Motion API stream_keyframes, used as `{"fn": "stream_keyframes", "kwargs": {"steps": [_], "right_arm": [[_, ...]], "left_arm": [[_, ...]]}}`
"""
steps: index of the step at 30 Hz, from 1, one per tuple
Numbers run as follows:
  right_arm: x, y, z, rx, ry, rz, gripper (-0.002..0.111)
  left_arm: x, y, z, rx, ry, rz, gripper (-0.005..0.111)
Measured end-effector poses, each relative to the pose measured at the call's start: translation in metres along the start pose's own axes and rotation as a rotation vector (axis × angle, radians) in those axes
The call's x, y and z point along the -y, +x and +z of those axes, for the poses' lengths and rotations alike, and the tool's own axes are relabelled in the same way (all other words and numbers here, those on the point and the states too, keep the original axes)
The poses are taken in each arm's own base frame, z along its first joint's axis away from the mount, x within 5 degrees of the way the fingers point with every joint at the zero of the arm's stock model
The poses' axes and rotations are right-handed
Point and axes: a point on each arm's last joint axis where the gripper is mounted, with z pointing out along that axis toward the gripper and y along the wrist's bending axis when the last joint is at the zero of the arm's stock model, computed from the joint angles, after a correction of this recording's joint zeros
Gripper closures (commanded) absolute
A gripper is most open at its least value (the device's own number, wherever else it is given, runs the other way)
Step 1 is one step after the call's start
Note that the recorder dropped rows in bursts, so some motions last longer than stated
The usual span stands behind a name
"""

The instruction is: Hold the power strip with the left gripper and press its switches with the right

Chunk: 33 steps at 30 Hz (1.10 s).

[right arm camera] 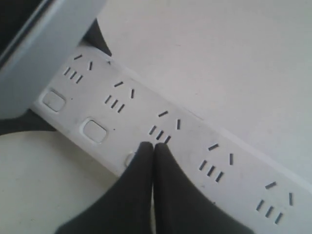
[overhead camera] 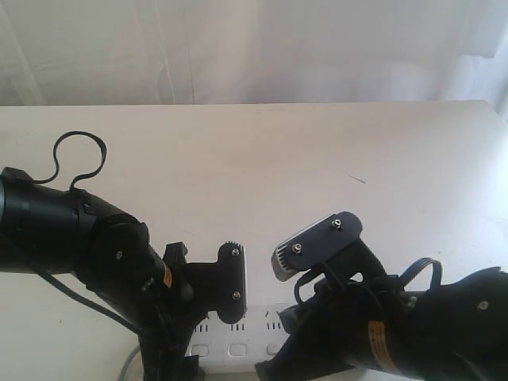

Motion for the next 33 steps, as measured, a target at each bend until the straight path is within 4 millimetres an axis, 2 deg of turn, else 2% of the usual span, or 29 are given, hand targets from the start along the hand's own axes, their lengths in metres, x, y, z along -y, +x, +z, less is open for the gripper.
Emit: {"fn": "stream_keyframes", "kwargs": {"steps": [12,24,33], "right_arm": [[-0.012,0.014,0.018,-0.102,-0.031,-0.042,0.108],[-0.02,0.001,0.022,-0.085,-0.071,-0.018,0.108],[-0.018,0.011,0.038,-0.153,-0.043,-0.017,0.108]], "left_arm": [[0.001,0.001,0.0,-0.007,0.007,0.0,0.107],[0.003,0.002,0.0,-0.032,0.038,-0.002,0.107],[0.003,0.003,0.0,-0.032,0.039,-0.002,0.107]]}}
